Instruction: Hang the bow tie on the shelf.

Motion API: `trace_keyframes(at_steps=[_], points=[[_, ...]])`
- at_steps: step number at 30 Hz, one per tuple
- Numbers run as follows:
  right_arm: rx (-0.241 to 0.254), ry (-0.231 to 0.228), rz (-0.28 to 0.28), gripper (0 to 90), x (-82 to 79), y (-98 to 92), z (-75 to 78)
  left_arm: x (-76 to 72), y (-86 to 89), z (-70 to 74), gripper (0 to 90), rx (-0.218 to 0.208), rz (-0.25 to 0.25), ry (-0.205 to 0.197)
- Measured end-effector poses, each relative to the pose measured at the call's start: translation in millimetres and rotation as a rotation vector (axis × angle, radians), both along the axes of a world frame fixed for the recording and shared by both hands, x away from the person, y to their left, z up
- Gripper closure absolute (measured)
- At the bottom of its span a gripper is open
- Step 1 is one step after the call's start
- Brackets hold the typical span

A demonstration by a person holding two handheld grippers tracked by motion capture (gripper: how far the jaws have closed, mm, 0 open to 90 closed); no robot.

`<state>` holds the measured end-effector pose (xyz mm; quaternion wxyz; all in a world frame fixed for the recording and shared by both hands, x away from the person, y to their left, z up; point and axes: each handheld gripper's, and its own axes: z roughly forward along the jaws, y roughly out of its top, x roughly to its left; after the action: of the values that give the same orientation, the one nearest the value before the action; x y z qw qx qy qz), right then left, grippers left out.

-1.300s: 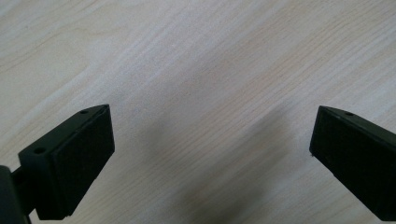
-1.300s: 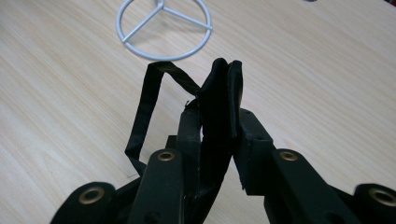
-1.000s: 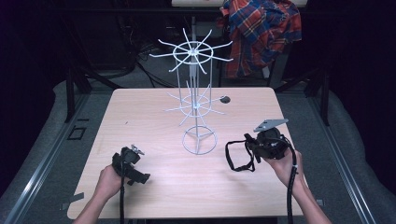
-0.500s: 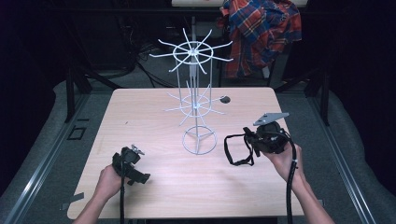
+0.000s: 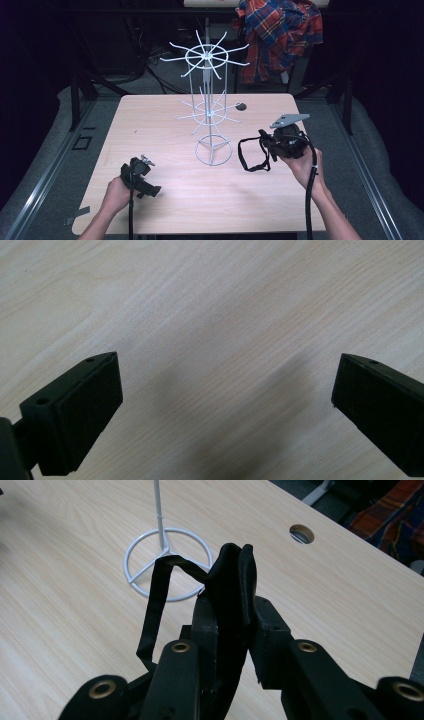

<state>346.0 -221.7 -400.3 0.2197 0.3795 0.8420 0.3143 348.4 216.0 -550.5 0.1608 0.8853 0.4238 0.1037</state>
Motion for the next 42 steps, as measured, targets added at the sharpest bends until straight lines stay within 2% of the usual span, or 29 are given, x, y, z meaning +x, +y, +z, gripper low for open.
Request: trace_keyframes(at_steps=[8,10,14,25,29,30,42], points=[[0.010,-0.021,0.011,75.3,2.4,4.2,12.0,0.2,-1.1,-0.1,0.1,0.001,-0.002,0.000],[0.025,-0.034,0.017,75.3,3.0,5.6,15.0,0.1,-1.1,-0.2,0.1,0.001,-0.002,0.001],[0.019,-0.047,0.028,75.4,3.9,8.8,22.2,0.3,-0.8,-0.5,0.1,-0.001,-0.002,0.001],[0.055,-0.090,0.054,75.5,7.0,16.6,34.2,0.4,-1.1,-0.3,0.1,-0.002,-0.006,0.001],[0.051,-0.116,0.050,75.6,10.1,18.2,36.7,0.1,-1.6,0.1,0.1,-0.001,-0.006,-0.008],[0.063,-0.123,0.050,75.6,11.2,18.4,36.7,0.1,-1.5,0.1,0.1,0.000,-0.007,-0.007],[0.094,-0.126,0.015,75.7,27.3,12.3,32.7,0.1,-1.9,-0.1,0.1,0.006,-0.011,-0.006]])
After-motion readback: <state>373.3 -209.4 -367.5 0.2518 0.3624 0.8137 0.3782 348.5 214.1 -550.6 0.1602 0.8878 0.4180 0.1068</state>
